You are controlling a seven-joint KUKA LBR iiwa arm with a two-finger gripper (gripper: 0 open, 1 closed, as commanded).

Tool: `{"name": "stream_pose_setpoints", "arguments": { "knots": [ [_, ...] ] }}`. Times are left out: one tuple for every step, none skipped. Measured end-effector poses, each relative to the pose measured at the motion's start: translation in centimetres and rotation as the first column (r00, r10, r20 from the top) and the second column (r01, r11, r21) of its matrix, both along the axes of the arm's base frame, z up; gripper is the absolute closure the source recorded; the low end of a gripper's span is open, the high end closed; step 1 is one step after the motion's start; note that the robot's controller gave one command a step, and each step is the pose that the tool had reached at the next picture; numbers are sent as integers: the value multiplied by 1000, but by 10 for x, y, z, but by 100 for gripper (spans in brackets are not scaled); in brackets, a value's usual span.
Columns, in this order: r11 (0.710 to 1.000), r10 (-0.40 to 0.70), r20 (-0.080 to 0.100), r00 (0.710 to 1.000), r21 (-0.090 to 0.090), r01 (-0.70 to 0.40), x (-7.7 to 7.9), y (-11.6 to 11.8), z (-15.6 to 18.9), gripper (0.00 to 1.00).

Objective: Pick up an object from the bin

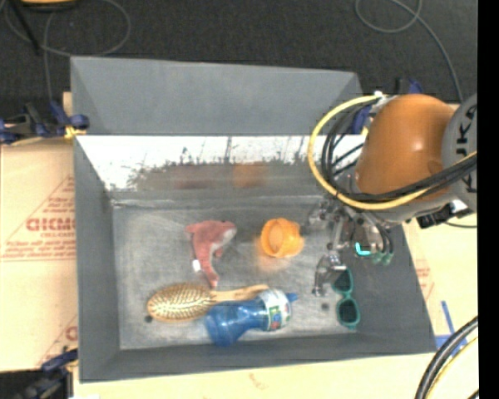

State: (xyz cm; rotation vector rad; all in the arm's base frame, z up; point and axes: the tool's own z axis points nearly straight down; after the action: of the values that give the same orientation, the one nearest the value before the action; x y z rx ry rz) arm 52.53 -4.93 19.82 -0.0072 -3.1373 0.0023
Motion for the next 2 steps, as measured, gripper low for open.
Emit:
{"name": "stream_pose_setpoints", "arguments": {
  "knots": [
    [1000, 1, 8, 1000, -1, -1, 2, 0, 4, 0],
    [980, 198, 8, 980, -1, -198, -39, 52, -41, 0]
  ]
}}
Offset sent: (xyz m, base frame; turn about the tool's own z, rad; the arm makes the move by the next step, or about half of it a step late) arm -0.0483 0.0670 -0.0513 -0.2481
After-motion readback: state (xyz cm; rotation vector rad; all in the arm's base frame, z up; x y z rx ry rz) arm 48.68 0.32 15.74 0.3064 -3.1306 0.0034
